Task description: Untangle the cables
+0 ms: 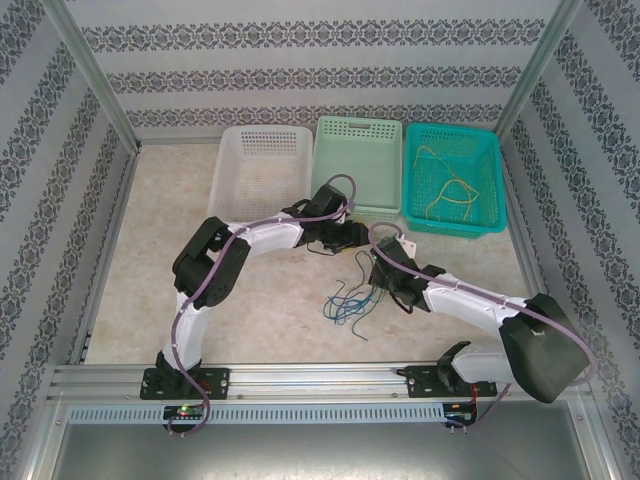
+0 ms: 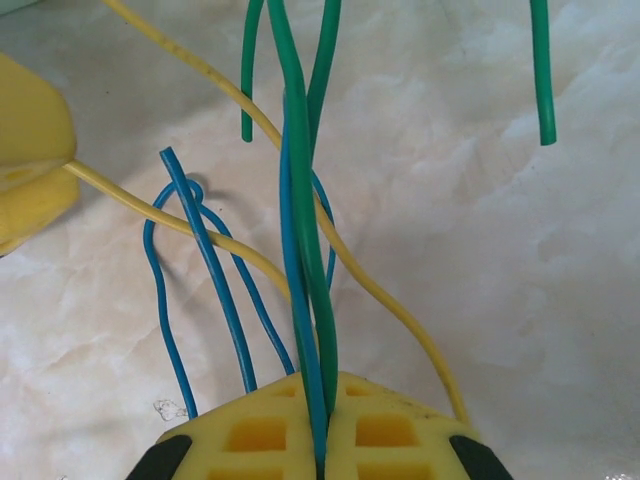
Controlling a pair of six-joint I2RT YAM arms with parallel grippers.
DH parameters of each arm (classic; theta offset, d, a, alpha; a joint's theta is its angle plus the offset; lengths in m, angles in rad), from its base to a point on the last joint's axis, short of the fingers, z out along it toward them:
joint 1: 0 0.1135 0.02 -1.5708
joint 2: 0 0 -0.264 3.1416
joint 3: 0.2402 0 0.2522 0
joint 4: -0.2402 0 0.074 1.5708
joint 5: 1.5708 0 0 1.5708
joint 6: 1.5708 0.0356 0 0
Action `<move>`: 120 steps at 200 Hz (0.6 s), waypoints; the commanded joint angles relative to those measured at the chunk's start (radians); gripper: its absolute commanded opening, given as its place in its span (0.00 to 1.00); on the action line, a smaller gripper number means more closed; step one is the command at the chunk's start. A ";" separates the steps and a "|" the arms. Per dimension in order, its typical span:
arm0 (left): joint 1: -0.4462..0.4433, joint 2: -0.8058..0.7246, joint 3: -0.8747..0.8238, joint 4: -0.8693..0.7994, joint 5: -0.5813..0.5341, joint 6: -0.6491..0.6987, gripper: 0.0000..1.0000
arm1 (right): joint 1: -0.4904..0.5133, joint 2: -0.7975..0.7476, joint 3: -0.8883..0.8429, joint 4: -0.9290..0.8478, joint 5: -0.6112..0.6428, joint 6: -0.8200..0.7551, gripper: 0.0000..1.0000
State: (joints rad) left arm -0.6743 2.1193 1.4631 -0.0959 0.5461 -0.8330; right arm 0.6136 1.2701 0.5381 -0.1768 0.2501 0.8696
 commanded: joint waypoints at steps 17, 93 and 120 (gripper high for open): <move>-0.006 0.013 0.036 0.062 -0.002 -0.016 0.38 | 0.012 -0.023 -0.029 0.020 0.019 0.003 0.00; -0.007 0.007 0.023 0.116 0.024 -0.037 0.39 | 0.012 -0.006 -0.037 0.056 -0.008 -0.023 0.00; -0.008 0.008 0.022 0.117 0.022 -0.038 0.43 | 0.012 0.013 -0.031 0.072 -0.027 -0.029 0.00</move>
State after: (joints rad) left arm -0.6743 2.1204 1.4666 -0.0212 0.5537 -0.8608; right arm 0.6136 1.2663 0.5144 -0.1364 0.2390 0.8577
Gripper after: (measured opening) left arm 0.428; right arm 0.066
